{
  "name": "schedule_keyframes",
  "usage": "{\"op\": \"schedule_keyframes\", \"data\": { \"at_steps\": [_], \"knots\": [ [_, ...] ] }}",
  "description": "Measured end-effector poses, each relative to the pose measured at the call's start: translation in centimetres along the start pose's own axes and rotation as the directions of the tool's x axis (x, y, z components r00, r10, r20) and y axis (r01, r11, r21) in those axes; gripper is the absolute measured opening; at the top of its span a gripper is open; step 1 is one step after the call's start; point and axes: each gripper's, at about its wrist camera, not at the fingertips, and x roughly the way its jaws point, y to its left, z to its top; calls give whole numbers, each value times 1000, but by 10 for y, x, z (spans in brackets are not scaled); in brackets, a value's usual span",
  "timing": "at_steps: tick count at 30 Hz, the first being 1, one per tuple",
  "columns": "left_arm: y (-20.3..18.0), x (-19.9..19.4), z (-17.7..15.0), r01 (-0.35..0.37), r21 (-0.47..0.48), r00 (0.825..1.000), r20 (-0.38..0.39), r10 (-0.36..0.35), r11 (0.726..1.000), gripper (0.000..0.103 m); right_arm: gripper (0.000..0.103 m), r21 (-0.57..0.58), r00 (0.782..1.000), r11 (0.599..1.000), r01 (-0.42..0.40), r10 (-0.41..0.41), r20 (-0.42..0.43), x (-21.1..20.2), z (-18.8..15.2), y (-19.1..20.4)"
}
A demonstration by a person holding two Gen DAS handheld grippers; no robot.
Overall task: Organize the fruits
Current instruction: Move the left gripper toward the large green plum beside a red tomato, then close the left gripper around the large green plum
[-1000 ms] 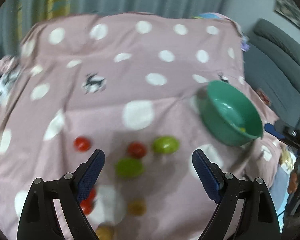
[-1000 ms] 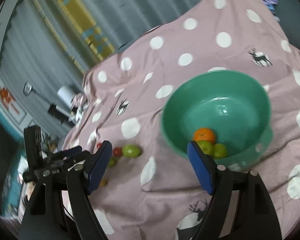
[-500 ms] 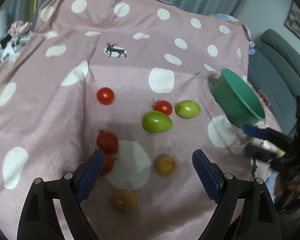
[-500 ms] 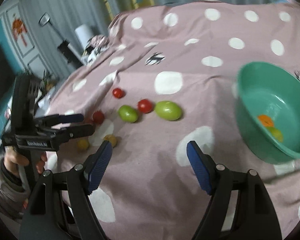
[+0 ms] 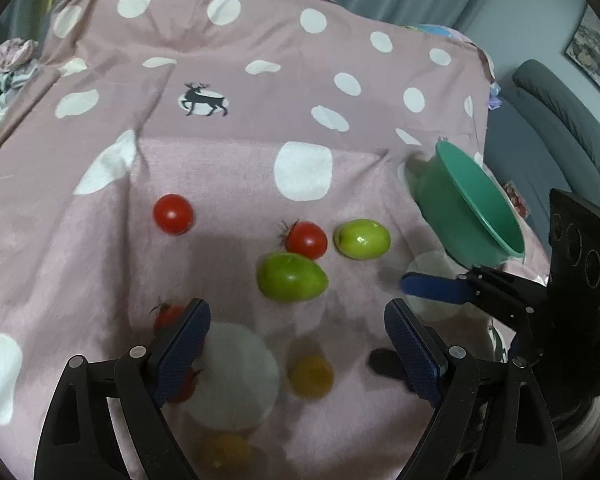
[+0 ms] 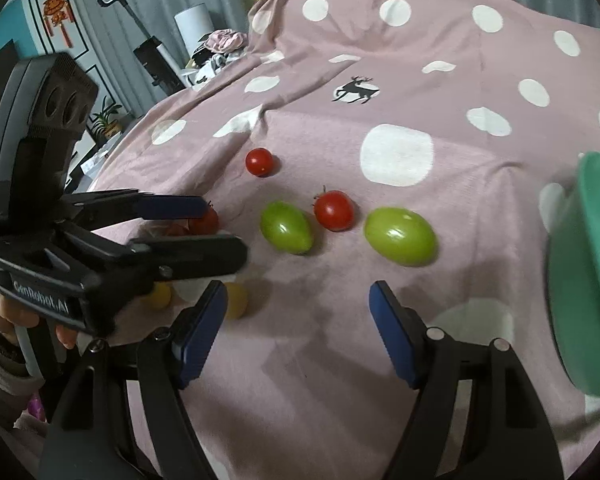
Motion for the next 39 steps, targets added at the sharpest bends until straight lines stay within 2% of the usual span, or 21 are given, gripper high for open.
{"op": "schedule_keyframes", "data": {
  "at_steps": [5, 7, 11, 13, 17, 19, 23, 25, 26, 27, 28, 39],
  "knots": [
    [-3, 15, 6, -10, 26, 999, -40, 11, 1000, 85, 71, -10, 999, 1000, -14, 14, -32, 16, 8, 1],
    [-3, 22, 10, 4, 30, 998, -59, -2, 1000, 72, 68, -16, 999, 1000, -17, 17, -50, 23, 12, 1],
    [0, 31, 13, 9, 24, 997, -80, -7, 1000, 64, 64, -44, 997, 999, -16, 13, -78, 36, 19, 4],
    [2, 34, 14, 23, 16, 996, -89, -21, 1000, 56, 63, -53, 996, 998, -23, 18, -87, 41, 22, 4],
    [8, 37, 16, 35, -6, 995, -98, -35, 999, 55, 61, -74, 992, 996, -43, 34, -119, 51, 29, 5],
    [12, 37, 17, 40, -13, 994, -100, -41, 999, 47, 59, -78, 990, 995, -65, 55, -127, 53, 32, 6],
    [17, 36, 20, 69, -43, 992, -103, -73, 997, 46, 58, -146, 990, 989, -30, 9, -144, 59, 41, 11],
    [18, 36, 20, 69, -39, 992, -105, -73, 997, 45, 46, -139, 983, 988, -61, 35, -182, 66, 43, 11],
    [18, 36, 20, 71, -42, 992, -104, -75, 997, 45, 45, -149, 983, 988, -51, 23, -182, 67, 43, 12],
    [19, 36, 20, 71, -42, 992, -103, -75, 997, 45, 38, -160, 983, 986, -40, 11, -182, 67, 44, 14],
    [19, 35, 19, 70, -42, 992, -102, -74, 997, 45, 36, -167, 983, 986, -23, -8, -182, 68, 44, 14],
    [4, 23, 13, 63, -7, 995, -74, -63, 998, 44, 35, -147, 992, 989, -13, -6, -126, 50, 34, 15]
  ]
}}
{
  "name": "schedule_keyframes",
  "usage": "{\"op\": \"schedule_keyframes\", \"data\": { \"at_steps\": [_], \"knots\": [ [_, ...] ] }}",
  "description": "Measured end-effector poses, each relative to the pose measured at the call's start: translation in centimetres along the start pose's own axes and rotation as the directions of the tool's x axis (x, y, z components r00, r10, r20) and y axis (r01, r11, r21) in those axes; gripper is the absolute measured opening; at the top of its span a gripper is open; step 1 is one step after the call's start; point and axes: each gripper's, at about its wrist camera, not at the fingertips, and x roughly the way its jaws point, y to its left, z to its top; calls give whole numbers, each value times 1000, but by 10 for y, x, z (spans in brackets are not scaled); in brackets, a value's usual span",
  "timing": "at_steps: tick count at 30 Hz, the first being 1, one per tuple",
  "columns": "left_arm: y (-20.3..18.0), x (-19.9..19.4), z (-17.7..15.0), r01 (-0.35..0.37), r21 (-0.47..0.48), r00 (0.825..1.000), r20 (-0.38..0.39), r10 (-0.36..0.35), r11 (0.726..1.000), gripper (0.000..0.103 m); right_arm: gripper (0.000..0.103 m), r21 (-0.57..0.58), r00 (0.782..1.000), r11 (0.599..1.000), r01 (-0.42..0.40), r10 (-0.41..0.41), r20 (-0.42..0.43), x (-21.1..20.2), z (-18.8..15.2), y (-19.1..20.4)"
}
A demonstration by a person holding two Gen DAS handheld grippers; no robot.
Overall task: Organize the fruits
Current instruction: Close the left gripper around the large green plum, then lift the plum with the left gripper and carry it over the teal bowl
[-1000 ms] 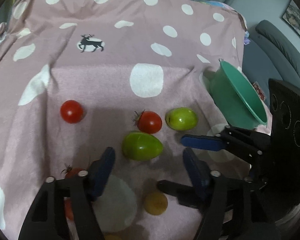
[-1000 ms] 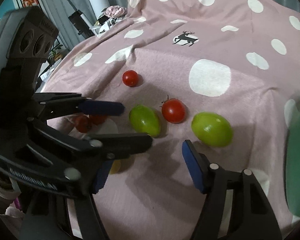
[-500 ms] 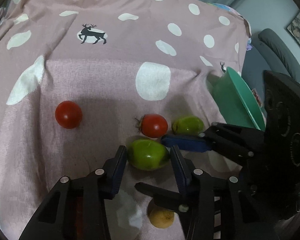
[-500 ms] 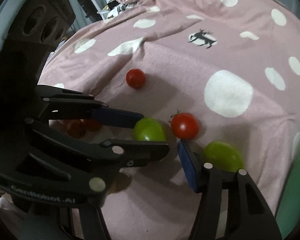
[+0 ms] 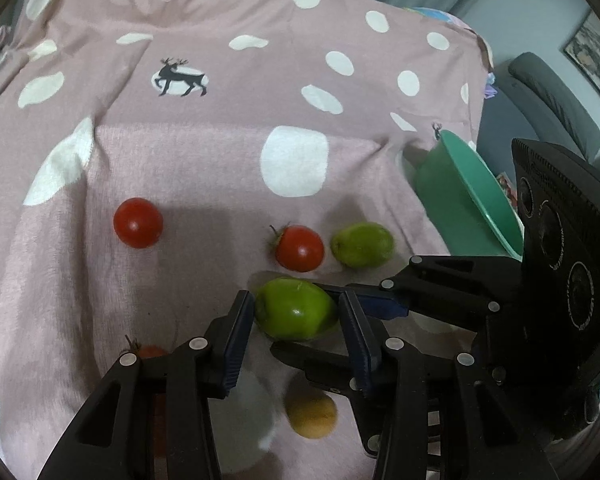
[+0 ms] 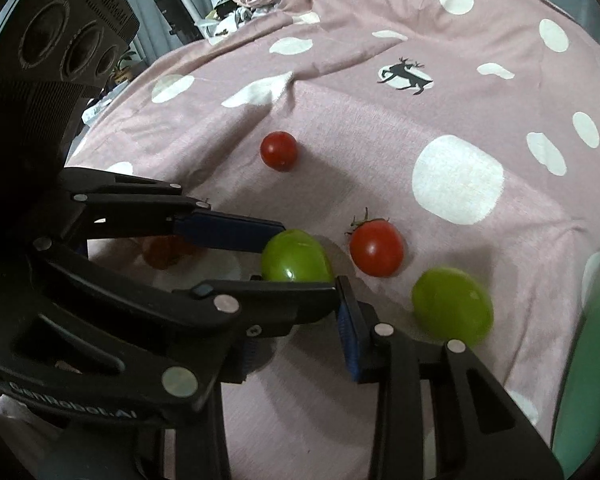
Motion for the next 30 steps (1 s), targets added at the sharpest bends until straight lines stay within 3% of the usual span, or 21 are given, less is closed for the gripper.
{"op": "schedule_keyframes", "data": {
  "at_steps": [17, 30],
  "knots": [
    [-68, -21, -6, -6, 154, 999, 35, 0, 988, 44, 36, 77, 989, 996, 53, -63, 132, -63, -37, -2],
    [-121, -22, 7, -6, 273, 998, 61, -11, 962, 44, 36, 141, 964, 983, 121, -150, 221, -106, -56, -20]
  ]
}}
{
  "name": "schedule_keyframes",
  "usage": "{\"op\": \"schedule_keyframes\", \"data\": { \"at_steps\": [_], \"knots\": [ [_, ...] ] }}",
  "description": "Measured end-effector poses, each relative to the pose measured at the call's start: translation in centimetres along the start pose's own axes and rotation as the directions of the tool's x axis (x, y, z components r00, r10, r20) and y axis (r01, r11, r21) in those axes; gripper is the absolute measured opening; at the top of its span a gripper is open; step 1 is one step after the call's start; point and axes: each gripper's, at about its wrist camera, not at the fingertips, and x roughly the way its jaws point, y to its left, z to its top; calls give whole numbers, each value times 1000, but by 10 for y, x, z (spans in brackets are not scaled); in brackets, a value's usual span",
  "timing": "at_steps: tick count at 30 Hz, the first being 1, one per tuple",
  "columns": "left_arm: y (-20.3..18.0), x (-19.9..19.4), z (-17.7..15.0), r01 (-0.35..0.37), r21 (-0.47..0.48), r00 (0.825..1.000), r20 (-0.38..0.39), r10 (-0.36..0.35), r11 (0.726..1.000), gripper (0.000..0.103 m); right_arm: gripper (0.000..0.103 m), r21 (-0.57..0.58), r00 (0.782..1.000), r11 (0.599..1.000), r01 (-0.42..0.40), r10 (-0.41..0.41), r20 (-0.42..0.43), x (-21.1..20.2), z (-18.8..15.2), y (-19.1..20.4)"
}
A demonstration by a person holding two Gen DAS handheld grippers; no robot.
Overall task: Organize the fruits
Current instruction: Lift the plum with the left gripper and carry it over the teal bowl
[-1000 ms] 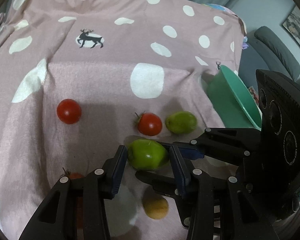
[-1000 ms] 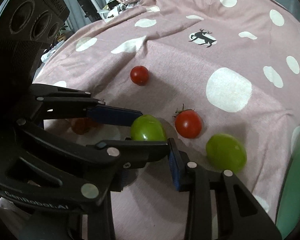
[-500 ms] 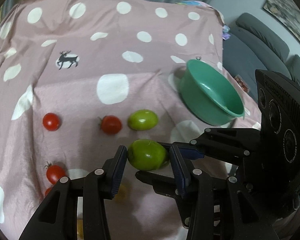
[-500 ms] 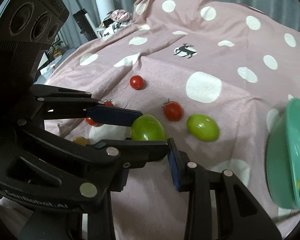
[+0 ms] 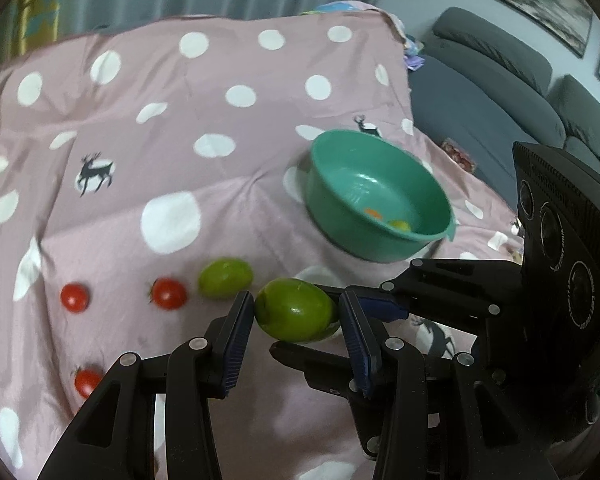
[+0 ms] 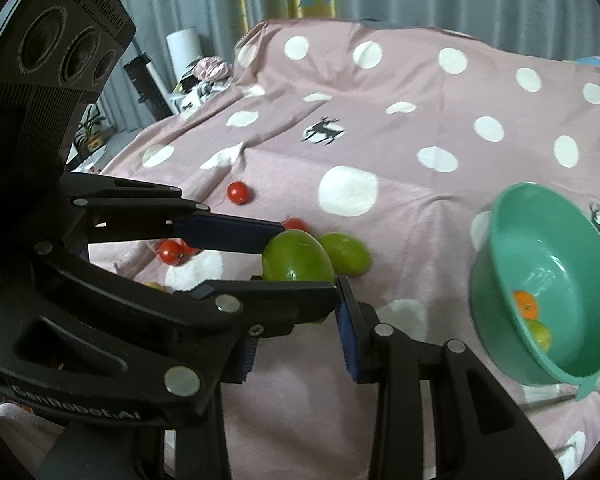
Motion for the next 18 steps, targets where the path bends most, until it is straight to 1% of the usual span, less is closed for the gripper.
{"op": "schedule_keyframes", "data": {
  "at_steps": [8, 18],
  "knots": [
    [-27, 8, 18, 13, 74, 1000, 10, -14, 997, 44, 36, 46, 997, 998, 51, -54, 53, -24, -4, -24],
    [-66, 25, 45, 41, 178, 999, 14, -44, 983, 44, 36, 109, 983, 985, 134, -146, 107, -51, -9, -58]
  ]
}}
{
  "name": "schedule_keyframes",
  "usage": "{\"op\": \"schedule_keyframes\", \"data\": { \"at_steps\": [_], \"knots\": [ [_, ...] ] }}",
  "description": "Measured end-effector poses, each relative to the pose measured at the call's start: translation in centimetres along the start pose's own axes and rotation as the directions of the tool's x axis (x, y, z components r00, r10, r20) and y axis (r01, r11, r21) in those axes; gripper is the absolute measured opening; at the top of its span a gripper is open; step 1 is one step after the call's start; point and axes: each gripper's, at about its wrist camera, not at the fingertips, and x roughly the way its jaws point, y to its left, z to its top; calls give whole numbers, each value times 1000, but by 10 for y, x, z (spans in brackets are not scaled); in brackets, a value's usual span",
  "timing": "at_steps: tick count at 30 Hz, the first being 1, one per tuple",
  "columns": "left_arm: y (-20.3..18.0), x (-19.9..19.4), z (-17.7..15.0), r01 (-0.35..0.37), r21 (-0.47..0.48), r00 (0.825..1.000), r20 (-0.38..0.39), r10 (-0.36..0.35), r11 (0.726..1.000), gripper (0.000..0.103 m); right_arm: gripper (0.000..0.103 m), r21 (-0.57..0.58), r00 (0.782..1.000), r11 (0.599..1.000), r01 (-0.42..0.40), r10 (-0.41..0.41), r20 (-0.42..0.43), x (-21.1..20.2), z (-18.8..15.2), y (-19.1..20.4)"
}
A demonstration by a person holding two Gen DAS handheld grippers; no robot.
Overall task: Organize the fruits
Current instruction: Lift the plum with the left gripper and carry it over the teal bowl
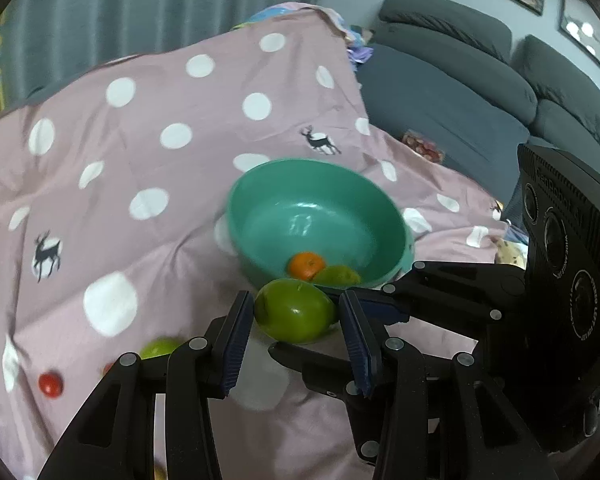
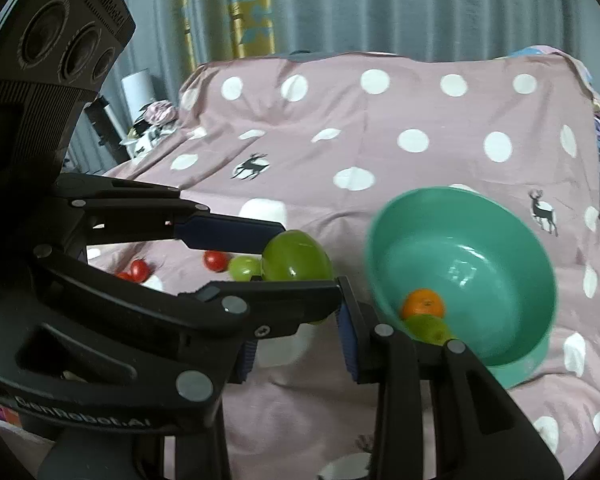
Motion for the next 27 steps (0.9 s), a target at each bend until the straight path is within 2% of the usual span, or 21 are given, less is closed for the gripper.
{"op": "schedule_keyframes", "data": {
  "at_steps": [14, 27],
  "knots": [
    [-30, 39, 36, 58, 83, 998, -3, -58, 995, 44, 36, 72, 996, 994, 79, -81, 27, -10, 0, -55],
    [-29, 78, 46, 103, 60, 994, -45, -101, 993, 44, 36, 117, 994, 988, 105, -103, -29, 10, -5, -85]
  ]
}}
